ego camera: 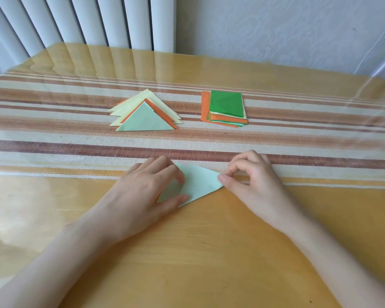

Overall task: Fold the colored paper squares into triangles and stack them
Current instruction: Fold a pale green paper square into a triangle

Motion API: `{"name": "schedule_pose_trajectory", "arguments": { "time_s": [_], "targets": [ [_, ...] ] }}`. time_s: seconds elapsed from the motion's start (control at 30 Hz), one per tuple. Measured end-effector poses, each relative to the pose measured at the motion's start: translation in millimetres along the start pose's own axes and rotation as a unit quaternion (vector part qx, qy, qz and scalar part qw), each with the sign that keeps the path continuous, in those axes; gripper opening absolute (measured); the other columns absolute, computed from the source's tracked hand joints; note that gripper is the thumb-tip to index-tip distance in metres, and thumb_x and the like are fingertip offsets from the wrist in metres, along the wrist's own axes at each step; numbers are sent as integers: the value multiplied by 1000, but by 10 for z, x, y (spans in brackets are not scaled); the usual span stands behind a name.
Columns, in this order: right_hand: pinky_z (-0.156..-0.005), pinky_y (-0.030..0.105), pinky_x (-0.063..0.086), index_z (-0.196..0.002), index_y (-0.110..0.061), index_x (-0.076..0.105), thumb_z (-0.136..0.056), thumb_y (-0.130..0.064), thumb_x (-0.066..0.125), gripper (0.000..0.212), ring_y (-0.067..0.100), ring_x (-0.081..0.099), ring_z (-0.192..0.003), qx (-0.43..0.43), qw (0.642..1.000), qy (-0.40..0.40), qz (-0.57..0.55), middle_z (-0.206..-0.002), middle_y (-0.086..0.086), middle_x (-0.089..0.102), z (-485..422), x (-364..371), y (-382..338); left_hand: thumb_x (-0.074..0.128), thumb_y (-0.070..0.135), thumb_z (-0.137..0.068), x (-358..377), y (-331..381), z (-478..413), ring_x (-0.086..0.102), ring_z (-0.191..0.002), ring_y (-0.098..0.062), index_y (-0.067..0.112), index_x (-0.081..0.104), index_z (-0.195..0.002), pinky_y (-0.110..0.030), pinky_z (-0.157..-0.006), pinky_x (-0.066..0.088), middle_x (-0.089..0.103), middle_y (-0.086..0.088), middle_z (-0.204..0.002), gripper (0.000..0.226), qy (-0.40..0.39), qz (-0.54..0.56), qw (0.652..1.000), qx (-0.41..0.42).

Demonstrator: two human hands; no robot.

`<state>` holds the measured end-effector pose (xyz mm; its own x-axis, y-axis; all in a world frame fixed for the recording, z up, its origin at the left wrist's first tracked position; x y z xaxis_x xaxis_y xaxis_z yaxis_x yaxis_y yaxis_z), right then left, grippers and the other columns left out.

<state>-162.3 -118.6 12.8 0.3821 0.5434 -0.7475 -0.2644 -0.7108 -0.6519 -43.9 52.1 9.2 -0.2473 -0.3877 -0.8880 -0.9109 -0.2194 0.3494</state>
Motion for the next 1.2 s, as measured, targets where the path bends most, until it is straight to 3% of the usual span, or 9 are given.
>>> {"name": "schedule_pose_trajectory", "arguments": {
  "time_s": [0.13, 0.2, 0.27, 0.37, 0.5, 0.8, 1.0, 1.2],
  "targets": [
    [-94, 5, 23, -79, -37, 68, -81, -21, 75, 18, 2, 41, -109, -26, 999, 19, -22, -103, -15, 54, 186, -119, 135, 38, 65, -88, 47, 89, 4, 51, -92, -9, 34, 48, -103, -27, -77, 42, 51, 18, -99, 36, 61, 75, 993, -65],
    [-96, 5, 23, -81, -33, 71, -79, -28, 72, 5, 4, 42, -110, -42, 999, 21, -20, -104, -14, 54, 219, -106, 160, 41, 59, -89, 84, 110, -18, 51, -91, -12, 36, 49, -96, -23, -76, 40, 49, 17, -99, 25, 64, 88, 991, -72],
    [-95, 5, 23, -79, -30, 71, -75, -40, 69, 11, 3, 42, -111, -36, 999, 20, -30, -104, -13, 55, 214, -97, 154, 46, 53, -89, 89, 116, -44, 50, -92, -13, 32, 53, -89, -19, -76, 38, 50, 14, -103, 22, 72, 75, 992, -65],
    [-92, 5, 24, -71, -28, 68, -77, -55, 59, 29, 3, 43, -109, -22, 998, 39, -39, -99, -14, 55, 207, -79, 118, 47, 48, -90, 79, 134, -53, 46, -98, -18, 21, 63, -76, -33, -85, 38, 56, 5, -107, 34, 112, 33, 992, -58],
    [-88, 6, 26, -64, -19, 61, -81, -43, 60, 29, 8, 42, -97, -8, 998, 68, 12, -93, -12, 51, 188, 0, 102, 44, 54, -87, 130, 103, -84, 42, -96, -11, 33, 48, -66, -36, -81, 39, 55, 9, -102, 30, 107, 74, 983, -131],
    [-84, 31, 35, -61, -17, 52, -83, -42, 49, 33, 16, 44, -92, -46, 988, 123, 85, -93, -6, 49, 190, 48, 51, 47, 53, -83, 187, 102, -88, 40, -93, -16, 22, 51, -59, -36, -76, 39, 50, 6, -99, 39, 115, 19, 979, -166],
    [-84, 32, 35, -61, -22, 47, -83, -48, 50, 34, 16, 45, -93, -40, 987, 116, 105, -93, -11, 45, 189, 70, 50, 48, 54, -81, 170, 113, -80, 40, -90, -16, 22, 49, -61, -34, -73, 37, 49, 4, -97, 39, 114, -21, 978, -175],
    [-80, 34, 37, -60, -20, 46, -82, -48, 50, 36, 19, 46, -88, -52, 983, 130, 117, -91, -8, 47, 168, 90, 61, 47, 39, -87, 152, 157, -126, 45, -86, -21, 17, 54, -90, -32, -73, 34, 48, 0, -97, 24, 90, -63, 990, -88]
  ]
}}
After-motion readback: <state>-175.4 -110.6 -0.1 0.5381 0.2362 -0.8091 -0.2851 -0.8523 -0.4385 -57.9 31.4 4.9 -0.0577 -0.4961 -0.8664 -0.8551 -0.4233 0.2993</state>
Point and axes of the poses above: each hand's wrist, its own z-axis away from the middle knuckle, its own x-axis out of the palm, y = z × x, the point moved 4 cm from there along -z, towards the middle knuckle
